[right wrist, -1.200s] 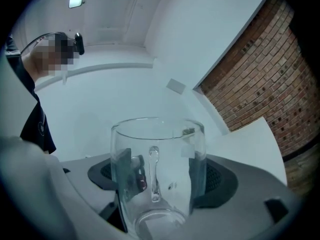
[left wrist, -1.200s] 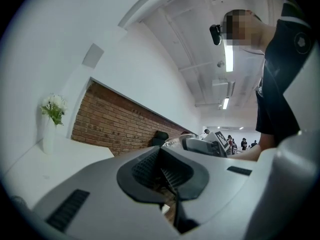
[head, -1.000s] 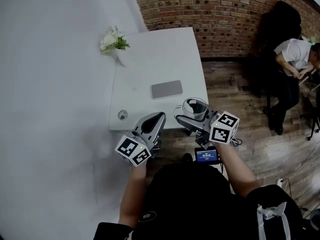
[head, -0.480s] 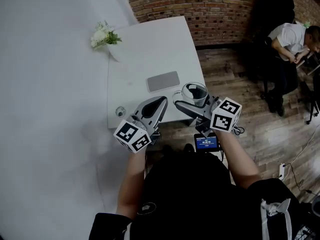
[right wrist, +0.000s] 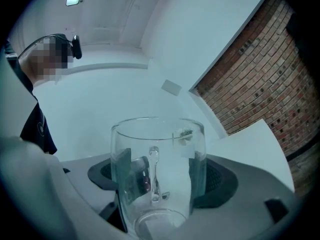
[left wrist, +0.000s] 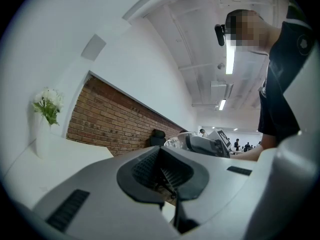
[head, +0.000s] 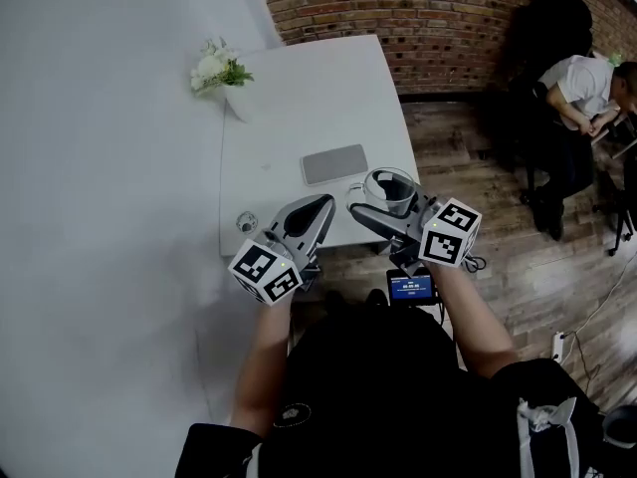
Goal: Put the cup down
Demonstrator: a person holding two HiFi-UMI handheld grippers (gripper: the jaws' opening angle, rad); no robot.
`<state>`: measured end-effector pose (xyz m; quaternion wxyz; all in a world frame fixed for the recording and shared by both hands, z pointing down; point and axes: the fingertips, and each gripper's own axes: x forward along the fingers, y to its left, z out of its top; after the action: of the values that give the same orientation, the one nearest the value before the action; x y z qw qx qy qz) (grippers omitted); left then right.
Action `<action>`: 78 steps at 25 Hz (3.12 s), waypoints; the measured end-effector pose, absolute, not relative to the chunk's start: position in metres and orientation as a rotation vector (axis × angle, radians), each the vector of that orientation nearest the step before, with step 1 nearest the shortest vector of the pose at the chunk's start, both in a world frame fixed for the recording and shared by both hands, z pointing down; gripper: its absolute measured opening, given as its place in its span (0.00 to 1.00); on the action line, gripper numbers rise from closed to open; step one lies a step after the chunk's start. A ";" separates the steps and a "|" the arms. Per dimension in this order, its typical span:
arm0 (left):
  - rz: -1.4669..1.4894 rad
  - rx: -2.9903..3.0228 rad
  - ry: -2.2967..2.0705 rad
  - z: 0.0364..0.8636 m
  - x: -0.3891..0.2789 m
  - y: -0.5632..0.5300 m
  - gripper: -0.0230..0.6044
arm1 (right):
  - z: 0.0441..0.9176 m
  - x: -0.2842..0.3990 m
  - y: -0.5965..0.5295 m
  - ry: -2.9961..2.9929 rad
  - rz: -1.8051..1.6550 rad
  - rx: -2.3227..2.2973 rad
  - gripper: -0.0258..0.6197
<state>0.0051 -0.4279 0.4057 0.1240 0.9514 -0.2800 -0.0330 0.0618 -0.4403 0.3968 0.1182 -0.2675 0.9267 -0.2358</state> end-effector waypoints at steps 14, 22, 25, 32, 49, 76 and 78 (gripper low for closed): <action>-0.118 2.749 -0.814 0.421 -0.020 -0.452 0.05 | 0.427 0.037 -0.471 2.749 -0.737 -0.782 0.68; -0.095 2.721 -0.881 0.426 -0.046 -0.468 0.05 | 0.482 0.009 -0.520 2.830 -0.829 -0.779 0.68; -0.086 2.703 -0.898 0.445 -0.068 -0.496 0.05 | 0.515 -0.017 -0.560 2.851 -0.854 -0.796 0.68; -0.040 2.693 -0.944 0.436 -0.071 -0.496 0.05 | 0.543 -0.037 -0.597 2.873 -0.870 -0.835 0.68; -0.046 2.625 -0.943 0.459 -0.102 -0.511 0.05 | 0.618 -0.085 -0.676 3.015 -0.717 -1.157 0.68; -0.041 2.635 -0.858 0.465 -0.077 -0.503 0.05 | 0.641 -0.073 -0.646 3.297 -0.341 -1.272 0.68; -0.037 2.637 -0.856 0.464 -0.075 -0.501 0.05 | 0.646 -0.070 -0.642 3.314 -0.381 -1.258 0.68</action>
<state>-0.0753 -0.5011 0.4640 0.1833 0.9350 -0.3033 -0.0131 -0.0704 -0.6419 0.6457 -0.2103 -0.3450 0.9087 -0.1045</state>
